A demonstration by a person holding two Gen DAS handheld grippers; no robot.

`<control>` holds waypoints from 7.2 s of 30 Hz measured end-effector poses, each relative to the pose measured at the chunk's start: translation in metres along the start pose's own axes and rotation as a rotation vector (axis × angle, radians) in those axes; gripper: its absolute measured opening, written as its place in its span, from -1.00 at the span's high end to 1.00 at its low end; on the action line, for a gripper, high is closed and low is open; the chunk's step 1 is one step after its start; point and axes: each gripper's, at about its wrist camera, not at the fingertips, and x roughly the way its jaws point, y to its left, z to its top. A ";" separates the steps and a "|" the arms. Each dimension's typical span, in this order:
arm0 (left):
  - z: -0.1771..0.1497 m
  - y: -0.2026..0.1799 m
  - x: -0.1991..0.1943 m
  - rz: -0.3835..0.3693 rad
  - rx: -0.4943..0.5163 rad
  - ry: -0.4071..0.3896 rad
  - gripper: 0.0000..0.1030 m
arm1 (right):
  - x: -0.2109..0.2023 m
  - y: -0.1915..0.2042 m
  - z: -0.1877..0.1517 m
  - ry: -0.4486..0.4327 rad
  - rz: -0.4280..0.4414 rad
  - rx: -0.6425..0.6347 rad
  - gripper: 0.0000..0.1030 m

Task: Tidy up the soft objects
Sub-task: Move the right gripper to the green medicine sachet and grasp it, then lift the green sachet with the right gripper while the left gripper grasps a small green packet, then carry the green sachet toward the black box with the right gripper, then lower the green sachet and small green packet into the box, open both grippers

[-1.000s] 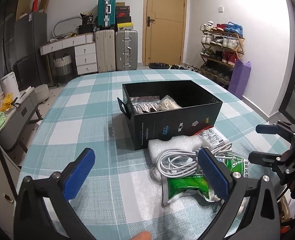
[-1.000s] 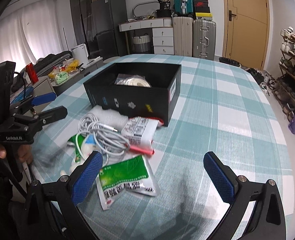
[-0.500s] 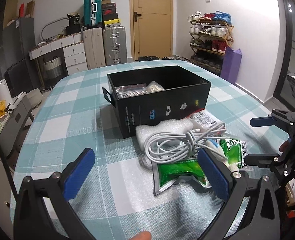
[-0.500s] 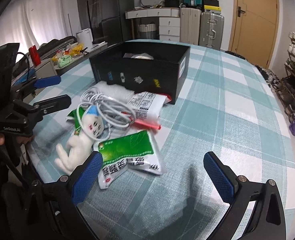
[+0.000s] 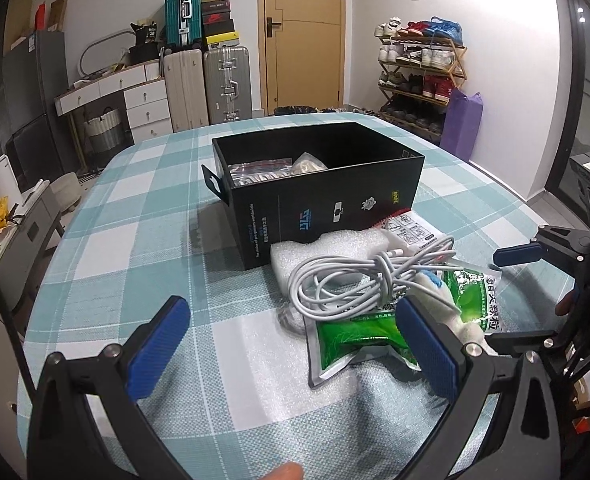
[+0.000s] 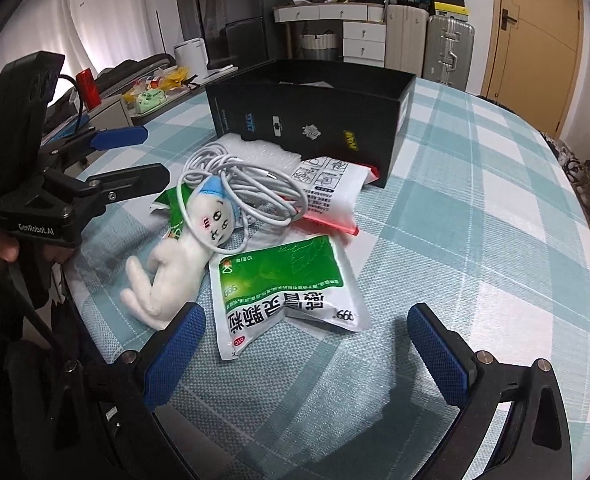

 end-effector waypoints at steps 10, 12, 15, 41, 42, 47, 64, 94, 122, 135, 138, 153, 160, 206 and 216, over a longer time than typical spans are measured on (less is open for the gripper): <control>0.000 -0.001 0.001 -0.004 0.000 0.003 -1.00 | 0.009 -0.002 0.006 0.009 -0.007 -0.001 -0.99; 0.000 -0.001 0.001 -0.005 0.000 0.003 -1.00 | 0.010 -0.002 0.007 0.008 -0.010 -0.004 -0.99; -0.001 -0.001 0.001 -0.007 -0.003 0.003 -1.00 | 0.010 -0.001 0.008 -0.002 -0.010 -0.006 -0.95; 0.000 -0.004 0.002 -0.003 0.003 0.025 -1.00 | -0.005 0.005 -0.001 -0.069 0.028 -0.046 0.02; 0.000 -0.004 0.002 -0.003 0.005 0.031 -1.00 | -0.007 0.005 -0.002 -0.074 0.025 -0.043 0.02; 0.000 -0.008 0.005 -0.004 0.030 0.068 -1.00 | -0.018 -0.001 -0.006 -0.097 0.008 -0.018 0.02; 0.003 -0.021 0.034 -0.052 0.030 0.226 -1.00 | -0.029 -0.011 -0.010 -0.119 -0.020 0.011 0.02; -0.005 -0.032 0.023 -0.125 0.146 0.203 -0.08 | -0.027 -0.011 -0.007 -0.125 -0.016 0.002 0.02; 0.016 0.001 -0.038 -0.066 0.053 0.039 0.15 | -0.041 -0.004 0.011 -0.211 -0.025 -0.004 0.02; 0.005 0.003 -0.028 0.023 0.100 0.103 0.15 | -0.047 -0.003 0.016 -0.234 -0.031 -0.015 0.02; -0.004 0.006 -0.023 0.034 0.090 0.138 0.15 | -0.047 -0.003 0.016 -0.234 -0.029 -0.012 0.02; -0.004 0.030 -0.038 0.041 -0.014 0.055 0.15 | -0.046 -0.006 0.016 -0.246 -0.020 0.003 0.02; 0.010 0.029 -0.045 0.030 -0.030 -0.008 0.15 | -0.048 -0.005 0.020 -0.263 -0.013 -0.001 0.02; 0.099 0.037 0.017 0.004 -0.099 -0.092 0.14 | -0.025 -0.037 0.119 -0.341 0.041 0.070 0.02; 0.102 0.034 0.043 -0.004 -0.102 -0.054 0.14 | -0.004 -0.047 0.129 -0.318 0.046 0.091 0.02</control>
